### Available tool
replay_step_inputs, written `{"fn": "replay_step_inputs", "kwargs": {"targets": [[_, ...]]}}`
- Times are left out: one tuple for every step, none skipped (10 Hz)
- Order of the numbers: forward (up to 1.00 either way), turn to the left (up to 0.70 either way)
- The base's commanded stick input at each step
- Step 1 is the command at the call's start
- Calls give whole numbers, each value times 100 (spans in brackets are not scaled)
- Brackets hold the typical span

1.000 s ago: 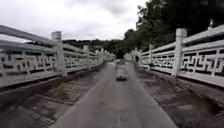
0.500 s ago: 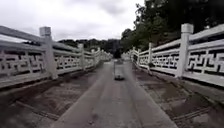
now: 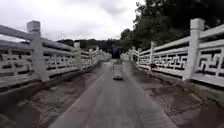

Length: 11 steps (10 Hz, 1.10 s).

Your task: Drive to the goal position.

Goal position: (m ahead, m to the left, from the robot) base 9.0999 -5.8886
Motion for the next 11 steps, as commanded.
{"fn": "replay_step_inputs", "kwargs": {"targets": [[66,1],[66,1],[66,1],[66,1],[66,1],[66,1],[66,1],[66,1],[66,1],[66,1],[66,1]]}}
